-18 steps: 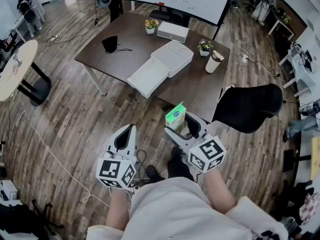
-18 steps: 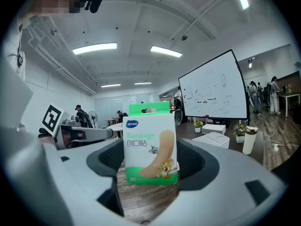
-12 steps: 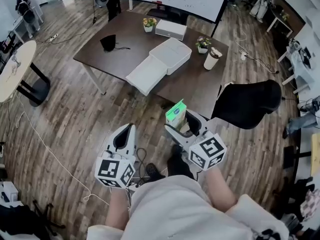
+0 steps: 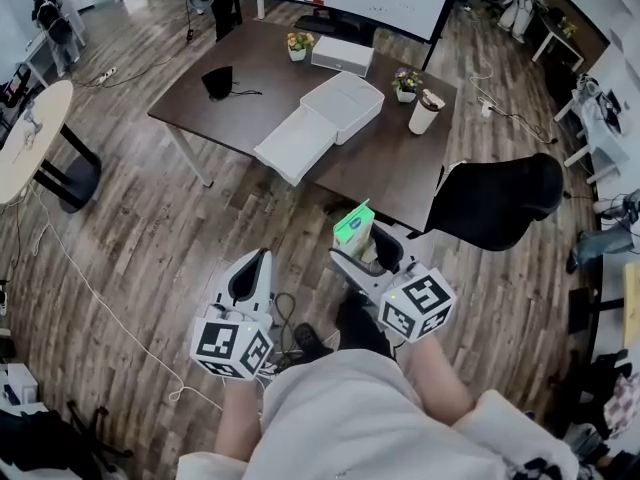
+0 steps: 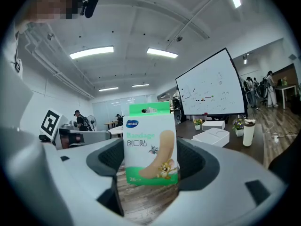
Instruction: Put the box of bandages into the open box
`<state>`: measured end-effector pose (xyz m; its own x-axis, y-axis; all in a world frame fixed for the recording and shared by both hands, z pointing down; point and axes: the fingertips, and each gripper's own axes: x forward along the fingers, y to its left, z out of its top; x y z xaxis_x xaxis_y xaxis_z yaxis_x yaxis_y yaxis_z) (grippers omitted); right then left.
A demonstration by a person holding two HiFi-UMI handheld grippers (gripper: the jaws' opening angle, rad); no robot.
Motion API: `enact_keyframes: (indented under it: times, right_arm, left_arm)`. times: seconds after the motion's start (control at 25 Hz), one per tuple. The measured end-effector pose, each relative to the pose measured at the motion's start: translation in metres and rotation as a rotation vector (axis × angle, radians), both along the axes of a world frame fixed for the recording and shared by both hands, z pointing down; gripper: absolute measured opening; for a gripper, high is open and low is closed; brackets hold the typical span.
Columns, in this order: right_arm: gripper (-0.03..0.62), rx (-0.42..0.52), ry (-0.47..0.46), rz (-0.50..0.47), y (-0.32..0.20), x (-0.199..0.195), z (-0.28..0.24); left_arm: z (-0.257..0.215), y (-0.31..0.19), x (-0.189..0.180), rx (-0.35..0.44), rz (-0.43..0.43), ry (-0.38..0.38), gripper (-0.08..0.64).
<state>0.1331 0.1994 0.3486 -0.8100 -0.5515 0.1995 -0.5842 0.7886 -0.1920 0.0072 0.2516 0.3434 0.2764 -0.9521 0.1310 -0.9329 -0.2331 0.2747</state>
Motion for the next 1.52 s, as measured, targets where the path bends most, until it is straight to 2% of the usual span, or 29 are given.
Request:
enact_keyframes:
  times: [0.4, 0.56, 0.76, 1.32, 1.52]
  right_arm:
    - [0.356, 0.002, 0.052, -0.005, -0.012, -0.007, 0.009]
    - [0.356, -0.007, 0.062, -0.01, -0.025, -0.008, 0.014]
    - [0.355, -0.022, 0.063, -0.032, -0.043, -0.022, 0.018]
    - [0.355, -0.016, 0.085, -0.083, -0.121, -0.049, 0.015]
    - [0.354, -0.013, 0.079, -0.111, -0.149, -0.056, 0.013]
  left_arm:
    - [0.005, -0.011, -0.004, -0.015, -0.014, 0.006, 0.003]
    - [0.005, -0.022, -0.004, -0.02, -0.015, -0.014, 0.005]
    - [0.005, -0.039, -0.018, -0.024, -0.034, 0.019, 0.003]
    - [-0.001, -0.113, -0.031, -0.031, -0.059, -0.004, 0.004]
    - [-0.002, -0.138, -0.032, -0.037, -0.078, -0.035, 0.003]
